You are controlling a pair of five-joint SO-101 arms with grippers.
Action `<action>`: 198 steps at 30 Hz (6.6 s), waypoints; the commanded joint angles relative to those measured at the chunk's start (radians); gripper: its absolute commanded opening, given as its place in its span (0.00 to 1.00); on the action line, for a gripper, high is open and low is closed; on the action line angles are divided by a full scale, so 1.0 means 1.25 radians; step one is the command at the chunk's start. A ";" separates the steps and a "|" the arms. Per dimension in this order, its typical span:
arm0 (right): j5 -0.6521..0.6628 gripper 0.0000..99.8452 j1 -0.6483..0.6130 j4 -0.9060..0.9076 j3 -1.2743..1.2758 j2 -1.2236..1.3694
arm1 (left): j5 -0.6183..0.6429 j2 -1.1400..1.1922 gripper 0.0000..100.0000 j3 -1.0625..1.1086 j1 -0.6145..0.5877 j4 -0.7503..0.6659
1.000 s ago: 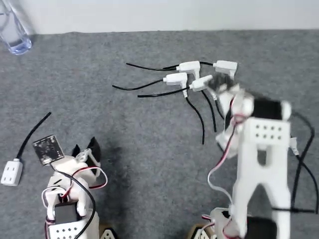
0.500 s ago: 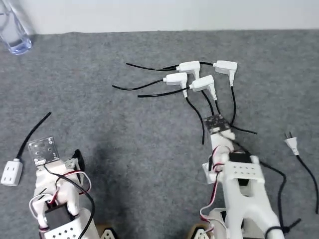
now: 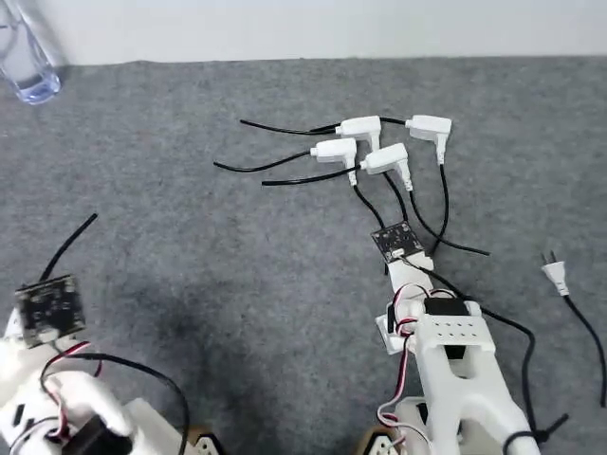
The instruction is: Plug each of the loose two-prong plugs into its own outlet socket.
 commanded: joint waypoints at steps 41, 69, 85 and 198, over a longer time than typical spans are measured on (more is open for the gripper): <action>-0.005 0.48 -0.010 -0.015 -0.005 -0.020 | -0.335 1.720 0.19 -1.148 -0.088 0.371; -0.005 0.48 -0.012 -0.024 -0.006 -0.020 | -0.339 1.865 0.01 -1.157 -0.032 0.363; -0.135 0.48 0.250 -0.106 -0.020 -0.078 | -0.338 1.338 0.01 -0.988 0.480 0.561; -0.176 0.48 0.316 -0.179 -0.018 -0.082 | -0.210 1.504 0.23 -0.639 0.930 0.061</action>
